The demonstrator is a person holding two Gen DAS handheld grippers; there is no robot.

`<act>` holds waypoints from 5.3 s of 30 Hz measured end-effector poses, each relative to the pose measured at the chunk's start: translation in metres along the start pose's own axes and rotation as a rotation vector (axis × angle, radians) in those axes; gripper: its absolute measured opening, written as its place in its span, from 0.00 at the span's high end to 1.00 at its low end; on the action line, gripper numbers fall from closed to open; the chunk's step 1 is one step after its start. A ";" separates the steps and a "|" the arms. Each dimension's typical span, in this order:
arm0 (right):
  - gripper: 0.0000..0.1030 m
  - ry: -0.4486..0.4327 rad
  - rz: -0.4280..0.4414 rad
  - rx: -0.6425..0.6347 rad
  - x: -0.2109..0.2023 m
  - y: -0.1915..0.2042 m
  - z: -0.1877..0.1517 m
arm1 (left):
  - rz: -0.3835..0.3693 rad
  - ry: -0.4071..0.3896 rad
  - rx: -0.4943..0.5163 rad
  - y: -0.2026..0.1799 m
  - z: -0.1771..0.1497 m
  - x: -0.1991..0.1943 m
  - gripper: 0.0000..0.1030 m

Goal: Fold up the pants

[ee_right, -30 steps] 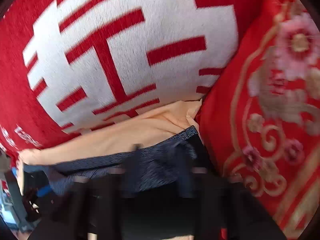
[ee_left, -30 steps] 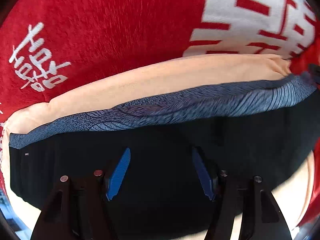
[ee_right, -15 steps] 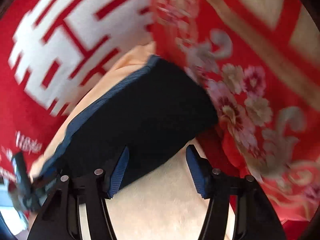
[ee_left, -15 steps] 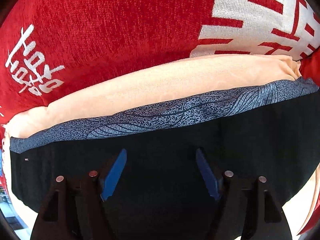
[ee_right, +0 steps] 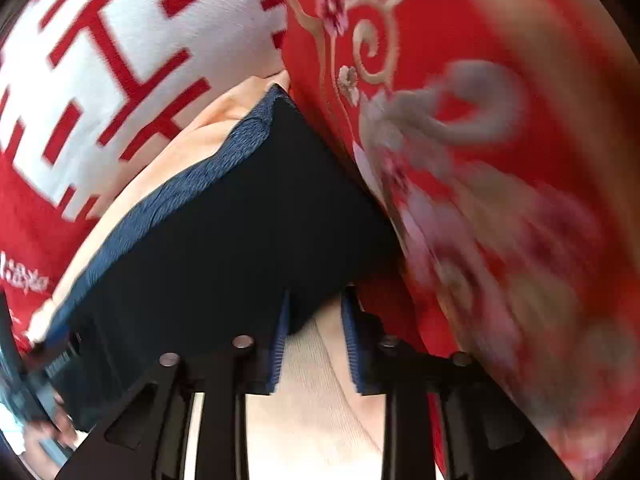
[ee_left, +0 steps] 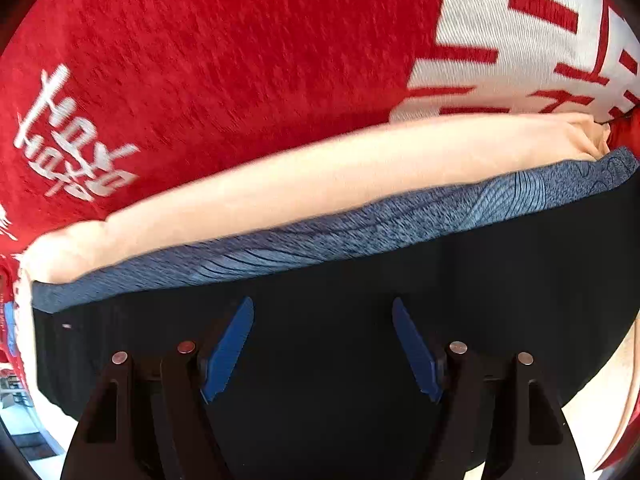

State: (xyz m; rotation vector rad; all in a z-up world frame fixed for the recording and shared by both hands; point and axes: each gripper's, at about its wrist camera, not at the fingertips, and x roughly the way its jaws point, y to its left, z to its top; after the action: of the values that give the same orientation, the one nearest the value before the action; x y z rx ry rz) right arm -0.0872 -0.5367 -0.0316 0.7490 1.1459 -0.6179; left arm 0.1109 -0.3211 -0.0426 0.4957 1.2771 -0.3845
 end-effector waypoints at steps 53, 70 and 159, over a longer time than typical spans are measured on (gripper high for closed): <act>0.72 0.414 0.739 0.018 0.081 0.303 -0.219 | 0.088 0.004 -0.209 0.348 -0.158 0.034 0.12; 0.77 0.372 0.499 -0.069 0.048 0.278 -0.218 | 0.058 -0.024 -0.153 0.332 -0.162 0.009 0.12; 0.34 0.248 0.210 -0.249 -0.004 0.186 -0.134 | -0.026 0.071 -0.121 0.193 -0.097 0.002 0.11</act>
State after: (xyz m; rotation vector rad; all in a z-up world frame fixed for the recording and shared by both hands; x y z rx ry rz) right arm -0.0225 -0.3173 -0.0205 0.7325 1.3223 -0.2045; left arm 0.1357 -0.1064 -0.0383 0.3935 1.3683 -0.3119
